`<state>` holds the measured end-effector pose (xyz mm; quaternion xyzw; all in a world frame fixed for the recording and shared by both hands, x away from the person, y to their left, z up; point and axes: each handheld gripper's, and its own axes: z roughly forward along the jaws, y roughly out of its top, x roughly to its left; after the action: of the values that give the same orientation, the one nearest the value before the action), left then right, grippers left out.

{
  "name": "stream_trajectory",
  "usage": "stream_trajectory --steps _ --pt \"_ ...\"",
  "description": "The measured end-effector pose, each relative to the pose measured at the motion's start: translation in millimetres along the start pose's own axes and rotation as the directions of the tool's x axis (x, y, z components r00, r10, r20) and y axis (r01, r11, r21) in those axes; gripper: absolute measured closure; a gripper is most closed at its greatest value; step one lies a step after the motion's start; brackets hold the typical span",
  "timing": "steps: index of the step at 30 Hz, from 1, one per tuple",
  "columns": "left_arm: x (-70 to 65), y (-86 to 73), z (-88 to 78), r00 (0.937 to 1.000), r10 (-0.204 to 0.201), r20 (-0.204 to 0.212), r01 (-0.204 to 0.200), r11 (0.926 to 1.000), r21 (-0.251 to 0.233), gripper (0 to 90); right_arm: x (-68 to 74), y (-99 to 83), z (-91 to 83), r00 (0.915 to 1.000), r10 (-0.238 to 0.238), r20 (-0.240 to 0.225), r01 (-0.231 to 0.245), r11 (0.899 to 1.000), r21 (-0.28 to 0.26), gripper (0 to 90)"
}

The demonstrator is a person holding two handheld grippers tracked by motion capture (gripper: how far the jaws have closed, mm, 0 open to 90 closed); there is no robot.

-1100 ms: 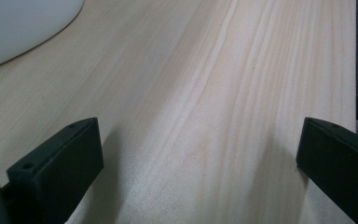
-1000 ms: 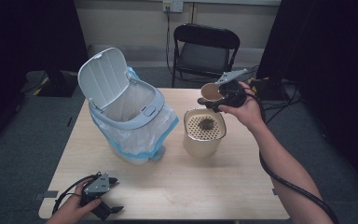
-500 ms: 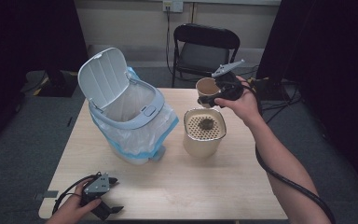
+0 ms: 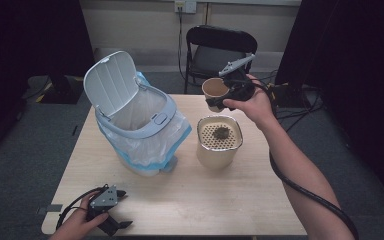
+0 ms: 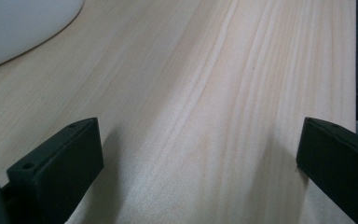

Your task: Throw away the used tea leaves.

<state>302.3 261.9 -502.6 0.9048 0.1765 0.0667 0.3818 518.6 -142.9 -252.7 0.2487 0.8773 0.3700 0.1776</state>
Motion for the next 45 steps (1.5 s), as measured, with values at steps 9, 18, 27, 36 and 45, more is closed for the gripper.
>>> stream_trajectory --steps 9,18,27,36,45 --pt "-0.3 -0.1 0.3 1.0000 -0.004 0.001 0.004 1.0000 -0.005 0.0 4.5 16.0 -1.0 0.9998 -0.006 -0.017 0.006 1.000 0.002 29.1" --pt "-0.4 -0.1 0.3 1.0000 -0.006 0.000 0.006 1.0000 -0.005 0.0 6.2 28.4 -0.9 0.9996 -0.004 -0.028 0.003 1.000 -0.012 29.1" --pt "-0.6 -0.2 0.7 1.0000 -0.009 0.000 0.009 0.9999 -0.010 0.0 12.8 43.1 1.1 0.9988 -0.030 -0.038 0.029 0.999 -0.015 29.0" --pt "-0.6 -0.2 0.5 1.0000 -0.009 0.000 0.009 0.9999 -0.008 0.0 21.1 57.7 1.3 0.9974 -0.051 -0.050 0.050 0.999 -0.021 28.9" --pt "-0.4 -0.2 0.5 1.0000 -0.007 0.000 0.007 0.9999 -0.008 0.0 27.9 70.1 0.4 0.9957 -0.047 -0.080 0.044 0.998 -0.044 28.9"
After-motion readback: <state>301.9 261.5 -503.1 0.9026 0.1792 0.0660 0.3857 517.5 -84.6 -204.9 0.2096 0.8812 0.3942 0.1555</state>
